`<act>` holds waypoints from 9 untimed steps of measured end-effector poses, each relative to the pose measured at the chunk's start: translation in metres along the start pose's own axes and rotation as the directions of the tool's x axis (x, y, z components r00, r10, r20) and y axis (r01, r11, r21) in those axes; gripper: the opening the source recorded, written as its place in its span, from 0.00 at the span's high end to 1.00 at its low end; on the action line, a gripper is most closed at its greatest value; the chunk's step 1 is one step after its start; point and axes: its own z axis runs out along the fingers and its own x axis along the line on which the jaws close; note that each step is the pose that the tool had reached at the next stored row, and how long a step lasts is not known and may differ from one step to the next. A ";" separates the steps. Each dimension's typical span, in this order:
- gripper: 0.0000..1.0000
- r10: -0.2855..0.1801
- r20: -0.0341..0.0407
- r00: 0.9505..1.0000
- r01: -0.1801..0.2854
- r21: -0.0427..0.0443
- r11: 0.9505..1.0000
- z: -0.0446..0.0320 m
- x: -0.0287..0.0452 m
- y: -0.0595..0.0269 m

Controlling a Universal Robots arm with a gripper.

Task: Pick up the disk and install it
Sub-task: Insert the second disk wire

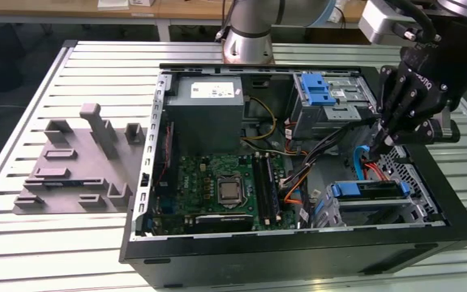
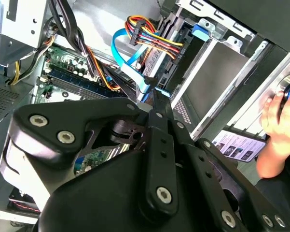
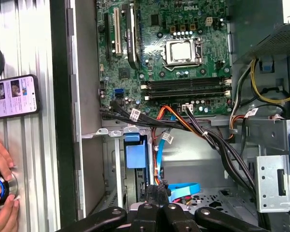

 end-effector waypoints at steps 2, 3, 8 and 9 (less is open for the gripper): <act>0.89 0.000 -0.001 1.000 0.000 0.000 1.000 0.0000 0.0000 0.0000; 0.89 0.000 -0.002 1.000 0.000 0.000 1.000 -0.0001 -0.0005 0.0000; 0.89 0.000 -0.013 1.000 0.000 0.001 1.000 -0.0002 -0.0076 0.0006; 0.89 0.000 -0.015 1.000 0.000 0.001 1.000 -0.0001 -0.0088 0.0007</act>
